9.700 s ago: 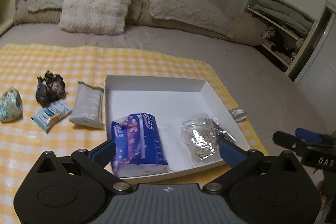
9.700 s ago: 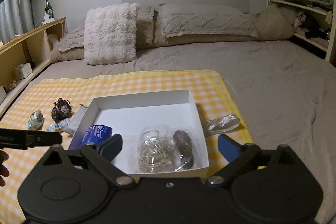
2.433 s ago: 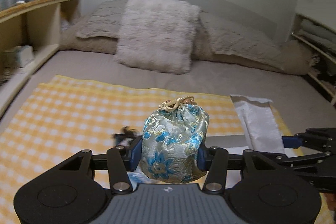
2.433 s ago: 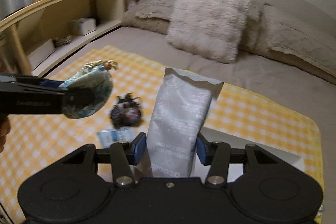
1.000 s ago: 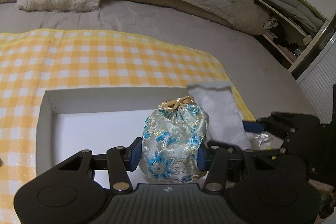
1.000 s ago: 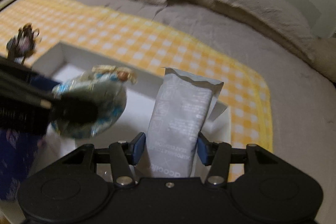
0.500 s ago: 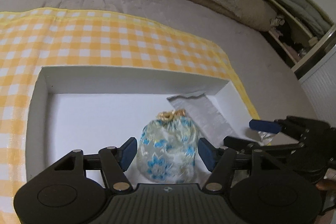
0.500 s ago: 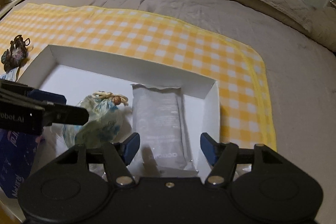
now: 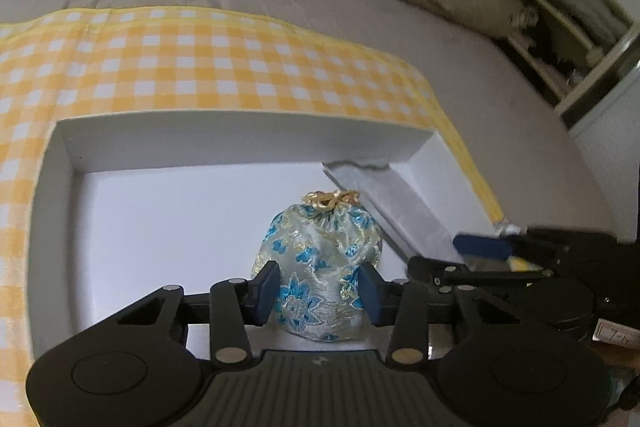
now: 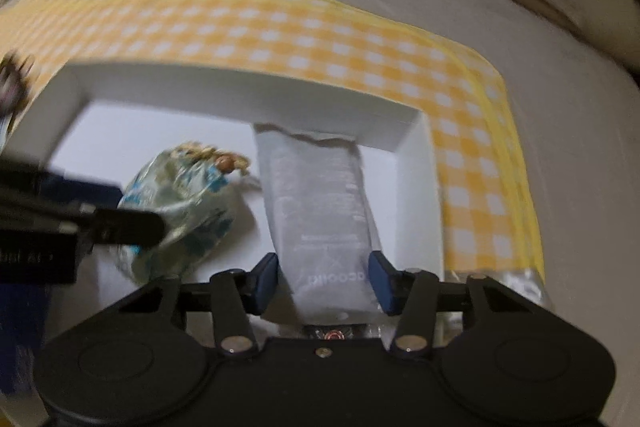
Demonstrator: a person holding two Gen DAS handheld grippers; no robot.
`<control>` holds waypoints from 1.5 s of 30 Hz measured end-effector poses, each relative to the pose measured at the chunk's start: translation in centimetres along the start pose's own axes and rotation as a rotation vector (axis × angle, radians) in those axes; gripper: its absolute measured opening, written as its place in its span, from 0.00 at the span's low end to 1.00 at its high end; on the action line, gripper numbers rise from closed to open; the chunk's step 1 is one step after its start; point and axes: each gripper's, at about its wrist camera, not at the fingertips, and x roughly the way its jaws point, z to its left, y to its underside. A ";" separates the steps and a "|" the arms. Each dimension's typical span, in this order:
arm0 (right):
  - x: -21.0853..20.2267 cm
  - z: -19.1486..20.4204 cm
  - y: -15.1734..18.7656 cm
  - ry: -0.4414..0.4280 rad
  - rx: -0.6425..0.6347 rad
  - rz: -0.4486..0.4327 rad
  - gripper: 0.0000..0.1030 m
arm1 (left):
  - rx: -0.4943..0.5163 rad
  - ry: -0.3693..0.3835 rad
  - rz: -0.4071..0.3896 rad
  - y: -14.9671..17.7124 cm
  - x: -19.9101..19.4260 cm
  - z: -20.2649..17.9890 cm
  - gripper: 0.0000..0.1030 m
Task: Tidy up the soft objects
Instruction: 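Lower the pouch and packet into the box with both tools, then open both grippers and lift the tools away from the box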
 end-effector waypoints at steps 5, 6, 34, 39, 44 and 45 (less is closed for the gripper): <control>-0.1 -0.4 0.2 0.010 0.082 -0.012 0.47 | -0.068 0.059 -0.039 -0.1 1.1 0.0 0.42; -0.1 -0.4 0.3 0.003 0.092 -0.015 0.47 | -0.079 0.068 -0.043 -0.1 1.2 -0.2 0.41; -9.3 -1.7 2.4 -0.107 0.163 -0.173 0.53 | 0.016 -0.057 -0.123 1.3 -8.0 -2.1 0.58; -11.5 -1.4 3.0 -0.103 0.164 -0.220 0.56 | 0.042 -0.085 -0.146 1.9 -10.2 -2.4 0.65; -13.4 -1.1 3.7 -0.096 0.180 -0.266 0.60 | 0.059 -0.111 -0.176 2.6 -12.5 -2.4 0.71; -13.9 -1.1 3.9 -0.092 0.181 -0.276 0.61 | 0.061 -0.116 -0.182 2.7 -12.9 -2.3 0.76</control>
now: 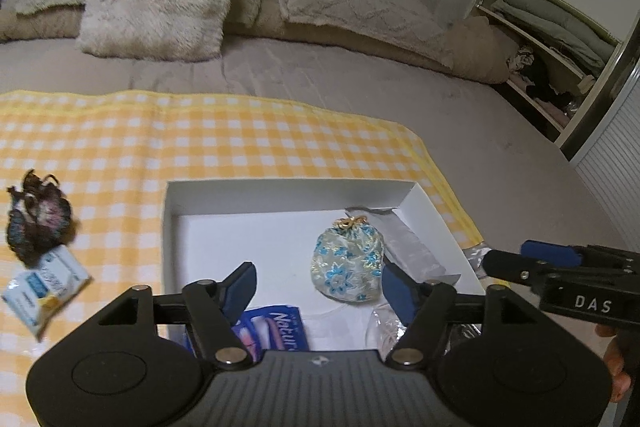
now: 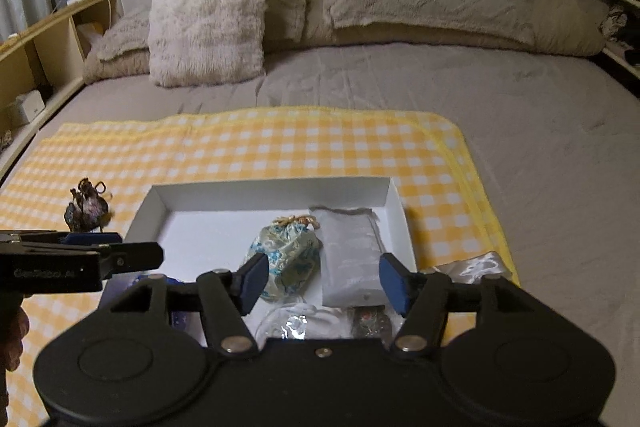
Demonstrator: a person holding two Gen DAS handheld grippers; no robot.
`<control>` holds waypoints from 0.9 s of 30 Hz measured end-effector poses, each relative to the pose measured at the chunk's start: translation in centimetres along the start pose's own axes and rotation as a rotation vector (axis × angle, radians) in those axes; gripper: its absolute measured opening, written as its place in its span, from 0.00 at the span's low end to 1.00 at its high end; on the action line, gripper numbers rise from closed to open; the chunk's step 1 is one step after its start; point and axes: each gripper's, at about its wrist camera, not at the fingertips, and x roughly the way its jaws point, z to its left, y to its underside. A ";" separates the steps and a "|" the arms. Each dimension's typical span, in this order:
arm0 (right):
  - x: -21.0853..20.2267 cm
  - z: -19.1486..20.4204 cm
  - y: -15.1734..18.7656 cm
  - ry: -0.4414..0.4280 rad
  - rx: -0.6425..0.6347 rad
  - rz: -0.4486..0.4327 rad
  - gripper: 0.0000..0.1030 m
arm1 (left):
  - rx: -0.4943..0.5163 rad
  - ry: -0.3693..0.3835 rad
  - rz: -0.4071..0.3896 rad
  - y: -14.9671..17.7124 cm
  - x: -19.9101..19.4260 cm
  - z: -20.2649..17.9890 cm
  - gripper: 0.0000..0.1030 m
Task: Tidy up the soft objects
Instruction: 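Open both grippers and lift the tools away from the box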
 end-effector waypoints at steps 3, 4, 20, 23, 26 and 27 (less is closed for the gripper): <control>-1.1 0.2 0.3 0.010 -0.001 -0.029 0.66 | 0.011 -0.023 -0.024 0.1 -1.3 0.2 0.86; -1.5 0.3 0.4 0.013 0.000 -0.040 0.69 | 0.016 -0.030 -0.031 0.2 -1.6 0.3 0.88; -2.7 2.4 1.4 0.039 -0.026 -0.123 1.00 | 0.050 -0.175 -0.091 1.2 -4.8 4.0 1.00; -2.3 3.2 1.6 0.053 -0.039 -0.121 1.00 | 0.045 -0.196 -0.109 1.2 -5.4 5.0 1.00; -1.8 3.9 1.7 0.080 -0.023 -0.130 1.00 | 0.039 -0.220 -0.123 1.2 -5.9 6.1 1.00; -1.6 4.1 1.7 0.080 -0.017 -0.134 1.00 | 0.036 -0.229 -0.124 1.2 -6.0 6.6 1.00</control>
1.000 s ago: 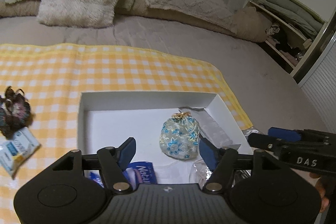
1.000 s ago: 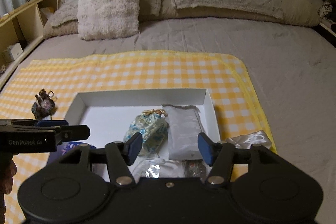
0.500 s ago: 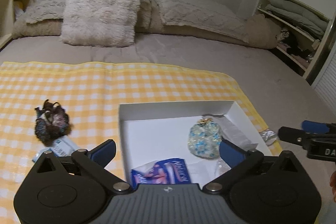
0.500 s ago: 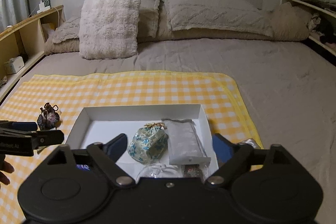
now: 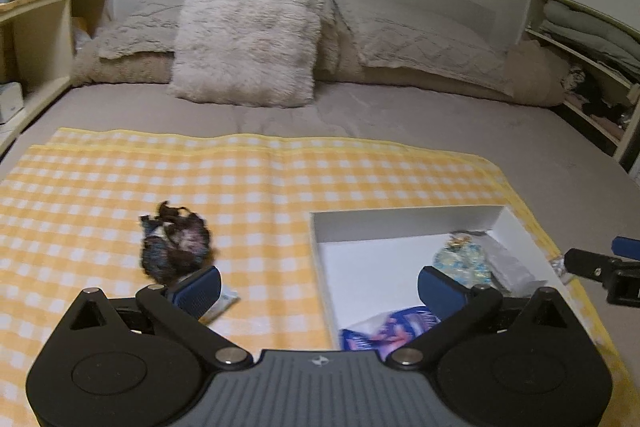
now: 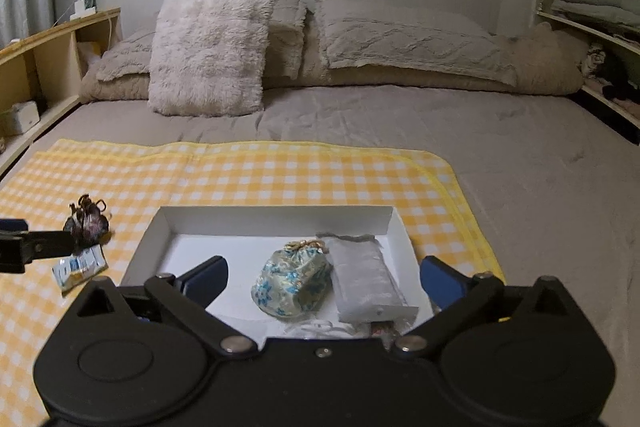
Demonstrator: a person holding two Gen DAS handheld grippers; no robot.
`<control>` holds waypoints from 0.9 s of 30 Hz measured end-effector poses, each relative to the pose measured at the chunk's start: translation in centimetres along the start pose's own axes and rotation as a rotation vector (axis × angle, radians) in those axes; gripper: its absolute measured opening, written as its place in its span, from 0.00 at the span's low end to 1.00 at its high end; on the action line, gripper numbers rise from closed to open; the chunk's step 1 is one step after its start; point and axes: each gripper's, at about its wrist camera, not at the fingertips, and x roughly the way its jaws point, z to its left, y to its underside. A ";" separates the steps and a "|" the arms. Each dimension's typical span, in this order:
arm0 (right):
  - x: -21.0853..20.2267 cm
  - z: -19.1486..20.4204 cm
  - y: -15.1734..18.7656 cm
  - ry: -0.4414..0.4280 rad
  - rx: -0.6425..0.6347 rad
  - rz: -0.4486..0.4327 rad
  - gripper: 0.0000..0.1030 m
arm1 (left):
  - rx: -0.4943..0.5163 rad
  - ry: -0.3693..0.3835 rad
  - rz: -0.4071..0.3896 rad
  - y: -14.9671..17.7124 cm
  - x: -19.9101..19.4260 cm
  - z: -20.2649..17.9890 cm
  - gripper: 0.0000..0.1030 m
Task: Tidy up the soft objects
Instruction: 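Open both grippers and lift the tools away from the box, then move the left tool to the brown crocheted item while the right tool reaches the white sachet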
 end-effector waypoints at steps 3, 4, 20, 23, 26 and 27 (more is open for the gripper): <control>0.5 0.9 -0.2 0.009 0.009 -0.008 1.00 | -0.012 -0.033 -0.001 0.2 0.0 1.7 1.00; 0.7 1.2 -0.3 0.008 0.010 -0.008 1.00 | -0.016 -0.044 0.000 0.2 0.0 2.4 1.00; 4.2 11.5 -0.8 -0.104 -0.099 0.017 1.00 | -0.135 -0.220 -0.010 0.0 -1.9 13.0 1.00; 4.6 13.6 -0.8 -0.135 -0.122 0.017 1.00 | -0.150 -0.254 -0.007 0.1 -2.1 14.7 1.00; 5.1 15.6 -0.8 -0.167 -0.143 0.021 1.00 | -0.160 -0.277 -0.006 0.2 -2.2 16.0 1.00; 5.3 16.3 -0.8 -0.178 -0.152 0.023 1.00 | -0.162 -0.282 -0.005 0.2 -2.1 16.4 1.00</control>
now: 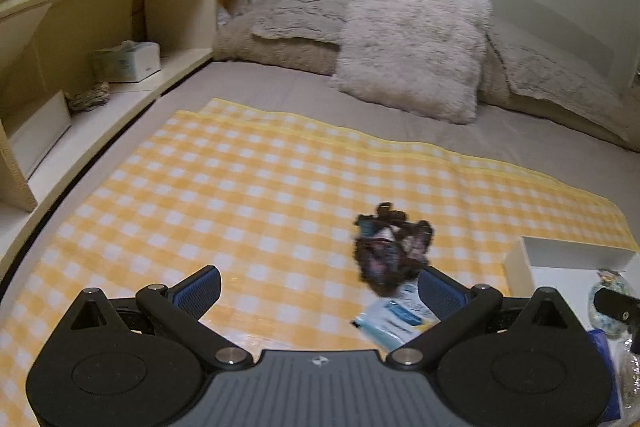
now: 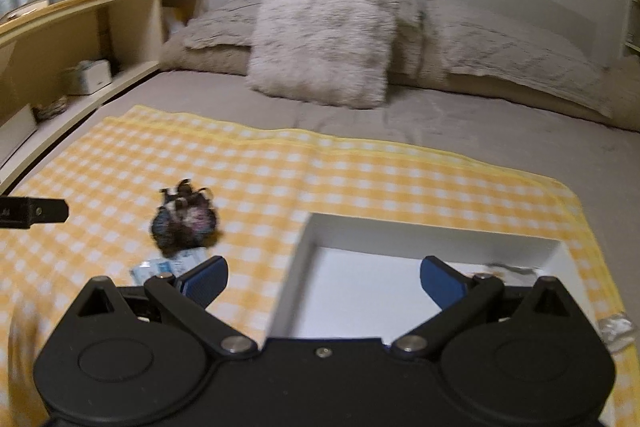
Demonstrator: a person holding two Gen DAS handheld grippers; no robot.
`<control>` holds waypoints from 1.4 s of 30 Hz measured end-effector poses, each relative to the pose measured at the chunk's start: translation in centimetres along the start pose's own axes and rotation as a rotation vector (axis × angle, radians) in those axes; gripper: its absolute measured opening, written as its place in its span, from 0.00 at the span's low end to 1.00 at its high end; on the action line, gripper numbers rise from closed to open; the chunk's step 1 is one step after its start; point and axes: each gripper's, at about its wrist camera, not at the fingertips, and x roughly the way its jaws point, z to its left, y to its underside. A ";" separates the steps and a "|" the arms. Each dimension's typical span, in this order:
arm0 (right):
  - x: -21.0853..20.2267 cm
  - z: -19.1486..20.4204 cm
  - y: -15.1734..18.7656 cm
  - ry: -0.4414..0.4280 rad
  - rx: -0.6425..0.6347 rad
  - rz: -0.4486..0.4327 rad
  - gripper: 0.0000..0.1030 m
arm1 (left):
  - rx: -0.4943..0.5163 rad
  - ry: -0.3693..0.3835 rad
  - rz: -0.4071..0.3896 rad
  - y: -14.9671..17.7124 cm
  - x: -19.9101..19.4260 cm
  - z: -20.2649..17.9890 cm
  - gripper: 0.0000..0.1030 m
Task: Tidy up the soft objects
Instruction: 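Move the left tool to the brown crocheted item while the right tool reaches the white sachet, then close the left gripper on the crocheted item while the right gripper closes on the sachet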
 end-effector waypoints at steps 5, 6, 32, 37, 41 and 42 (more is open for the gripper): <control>1.9 3.0 -0.2 -0.069 -0.074 0.009 1.00 | -0.002 -0.002 0.022 -0.4 1.3 1.1 1.00; 2.3 3.5 -0.3 -0.090 -0.091 0.017 1.00 | 0.000 0.001 0.026 -0.5 1.6 1.1 1.00; 14.5 10.8 -0.5 -0.460 -0.415 0.263 1.00 | 0.051 0.257 0.234 -2.3 14.5 -2.6 1.00; 16.0 10.9 -0.2 -0.496 -0.422 0.287 1.00 | 0.063 0.265 0.259 -2.1 16.4 -3.3 1.00; 16.7 11.5 0.3 -0.506 -0.453 0.316 1.00 | 0.061 0.257 0.253 -2.2 17.4 -3.7 1.00; 16.8 11.6 0.4 -0.505 -0.452 0.324 1.00 | 0.052 0.255 0.250 -2.2 17.7 -3.7 1.00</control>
